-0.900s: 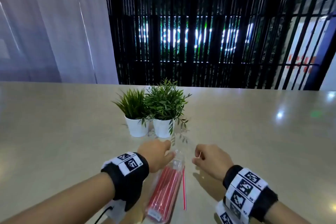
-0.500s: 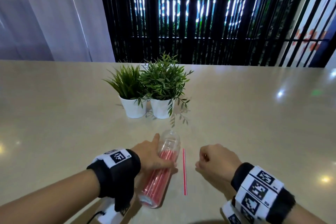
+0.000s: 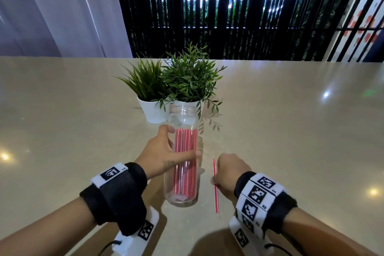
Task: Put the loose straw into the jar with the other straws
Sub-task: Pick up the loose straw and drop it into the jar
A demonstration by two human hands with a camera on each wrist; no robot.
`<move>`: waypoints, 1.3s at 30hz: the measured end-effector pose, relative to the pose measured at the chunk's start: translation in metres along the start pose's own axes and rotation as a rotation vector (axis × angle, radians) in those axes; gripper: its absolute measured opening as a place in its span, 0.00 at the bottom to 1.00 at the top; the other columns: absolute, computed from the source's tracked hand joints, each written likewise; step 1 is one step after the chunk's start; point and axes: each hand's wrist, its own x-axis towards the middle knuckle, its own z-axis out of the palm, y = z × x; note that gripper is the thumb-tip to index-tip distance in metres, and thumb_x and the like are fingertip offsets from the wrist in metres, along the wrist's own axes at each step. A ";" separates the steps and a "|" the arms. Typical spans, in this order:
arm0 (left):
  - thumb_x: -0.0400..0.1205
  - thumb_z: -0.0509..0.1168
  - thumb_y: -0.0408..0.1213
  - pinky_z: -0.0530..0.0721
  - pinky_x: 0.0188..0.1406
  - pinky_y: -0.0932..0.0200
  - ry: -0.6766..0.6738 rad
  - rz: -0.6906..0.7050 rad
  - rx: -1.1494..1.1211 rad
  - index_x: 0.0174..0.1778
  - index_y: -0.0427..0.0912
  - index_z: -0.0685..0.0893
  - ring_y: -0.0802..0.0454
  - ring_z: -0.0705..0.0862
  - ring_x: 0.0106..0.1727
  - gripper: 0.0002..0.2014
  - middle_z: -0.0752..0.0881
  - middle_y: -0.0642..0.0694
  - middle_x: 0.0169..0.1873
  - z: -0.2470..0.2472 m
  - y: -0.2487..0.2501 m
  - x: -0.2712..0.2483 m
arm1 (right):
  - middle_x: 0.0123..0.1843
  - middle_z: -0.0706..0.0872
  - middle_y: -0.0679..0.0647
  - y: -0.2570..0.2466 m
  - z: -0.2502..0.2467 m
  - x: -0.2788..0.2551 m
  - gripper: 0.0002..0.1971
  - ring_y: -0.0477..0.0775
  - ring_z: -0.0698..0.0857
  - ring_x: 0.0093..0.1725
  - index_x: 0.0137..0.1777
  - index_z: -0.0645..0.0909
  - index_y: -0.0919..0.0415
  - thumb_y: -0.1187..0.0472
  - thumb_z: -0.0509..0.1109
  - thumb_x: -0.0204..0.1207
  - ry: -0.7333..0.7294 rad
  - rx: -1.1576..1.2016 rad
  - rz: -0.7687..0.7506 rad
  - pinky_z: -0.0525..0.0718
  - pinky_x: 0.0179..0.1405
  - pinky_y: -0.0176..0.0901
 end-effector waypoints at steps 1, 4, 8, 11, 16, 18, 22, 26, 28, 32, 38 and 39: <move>0.58 0.75 0.60 0.79 0.32 0.59 0.021 0.004 -0.036 0.61 0.49 0.65 0.52 0.83 0.41 0.40 0.79 0.49 0.40 0.000 -0.001 -0.001 | 0.42 0.82 0.58 -0.001 0.001 0.003 0.07 0.59 0.81 0.41 0.40 0.76 0.61 0.62 0.73 0.70 0.003 -0.007 0.006 0.75 0.38 0.42; 0.57 0.73 0.58 0.79 0.32 0.62 0.020 0.006 -0.156 0.62 0.50 0.65 0.54 0.83 0.42 0.41 0.79 0.50 0.43 0.001 -0.005 -0.002 | 0.39 0.80 0.57 -0.002 0.003 0.009 0.09 0.59 0.80 0.39 0.35 0.73 0.62 0.66 0.71 0.71 -0.017 -0.011 0.026 0.76 0.37 0.42; 0.55 0.76 0.61 0.81 0.38 0.63 -0.002 0.081 -0.199 0.62 0.54 0.66 0.55 0.84 0.45 0.43 0.80 0.51 0.50 0.003 -0.008 -0.005 | 0.29 0.76 0.53 0.001 0.003 0.015 0.16 0.55 0.79 0.33 0.26 0.68 0.60 0.64 0.73 0.68 -0.108 0.061 0.032 0.73 0.26 0.38; 0.53 0.75 0.60 0.81 0.40 0.63 0.046 0.153 -0.170 0.59 0.55 0.67 0.57 0.84 0.43 0.40 0.82 0.54 0.50 0.006 -0.008 -0.006 | 0.28 0.75 0.52 0.002 0.004 0.016 0.15 0.55 0.78 0.33 0.27 0.68 0.59 0.62 0.73 0.66 -0.135 0.115 0.036 0.71 0.23 0.38; 0.51 0.73 0.62 0.81 0.46 0.60 0.072 0.172 -0.169 0.59 0.54 0.67 0.57 0.84 0.46 0.41 0.83 0.55 0.46 0.008 -0.008 -0.006 | 0.29 0.76 0.51 0.001 -0.003 0.011 0.13 0.53 0.77 0.33 0.28 0.70 0.58 0.61 0.67 0.71 -0.160 0.145 -0.009 0.73 0.26 0.38; 0.51 0.72 0.63 0.82 0.49 0.56 0.057 0.163 -0.180 0.60 0.54 0.66 0.56 0.84 0.47 0.43 0.83 0.54 0.48 0.008 -0.009 -0.006 | 0.27 0.77 0.51 0.007 -0.028 0.012 0.14 0.50 0.76 0.29 0.27 0.73 0.59 0.62 0.63 0.75 -0.110 0.197 -0.068 0.72 0.23 0.36; 0.52 0.72 0.64 0.84 0.52 0.52 0.040 0.172 -0.181 0.61 0.55 0.65 0.54 0.85 0.48 0.43 0.83 0.52 0.50 0.008 -0.009 -0.004 | 0.31 0.79 0.52 0.010 -0.107 0.010 0.12 0.46 0.77 0.29 0.32 0.73 0.57 0.68 0.62 0.77 0.256 0.612 -0.238 0.74 0.19 0.29; 0.54 0.74 0.60 0.80 0.41 0.68 0.007 0.191 -0.190 0.54 0.65 0.64 0.62 0.84 0.42 0.36 0.82 0.56 0.49 0.011 -0.006 -0.004 | 0.35 0.81 0.50 -0.010 -0.166 0.001 0.11 0.44 0.81 0.32 0.35 0.73 0.55 0.67 0.63 0.79 0.503 0.956 -0.432 0.79 0.20 0.26; 0.54 0.74 0.60 0.79 0.38 0.71 -0.004 0.208 -0.181 0.55 0.66 0.64 0.66 0.84 0.42 0.36 0.83 0.57 0.50 0.013 -0.004 -0.004 | 0.35 0.82 0.50 -0.024 -0.180 -0.005 0.11 0.41 0.82 0.31 0.35 0.74 0.55 0.67 0.63 0.79 0.508 1.029 -0.512 0.80 0.22 0.27; 0.55 0.74 0.59 0.79 0.43 0.68 -0.009 0.236 -0.188 0.63 0.58 0.63 0.66 0.84 0.45 0.42 0.84 0.55 0.52 0.017 -0.004 -0.004 | 0.35 0.84 0.50 -0.045 -0.177 -0.009 0.10 0.39 0.83 0.27 0.35 0.75 0.56 0.67 0.65 0.77 0.394 0.989 -0.587 0.80 0.21 0.27; 0.57 0.76 0.56 0.79 0.45 0.69 0.010 0.261 -0.215 0.63 0.56 0.65 0.65 0.84 0.47 0.40 0.85 0.53 0.53 0.018 -0.005 -0.005 | 0.31 0.80 0.49 -0.050 -0.143 -0.010 0.12 0.42 0.78 0.30 0.32 0.74 0.54 0.65 0.68 0.75 0.363 0.829 -0.585 0.74 0.20 0.21; 0.58 0.76 0.55 0.79 0.44 0.70 0.010 0.266 -0.213 0.63 0.56 0.65 0.66 0.83 0.48 0.40 0.85 0.54 0.53 0.018 -0.004 -0.005 | 0.31 0.79 0.50 -0.049 -0.141 -0.011 0.12 0.41 0.77 0.30 0.32 0.74 0.55 0.66 0.68 0.75 0.372 0.835 -0.601 0.73 0.20 0.20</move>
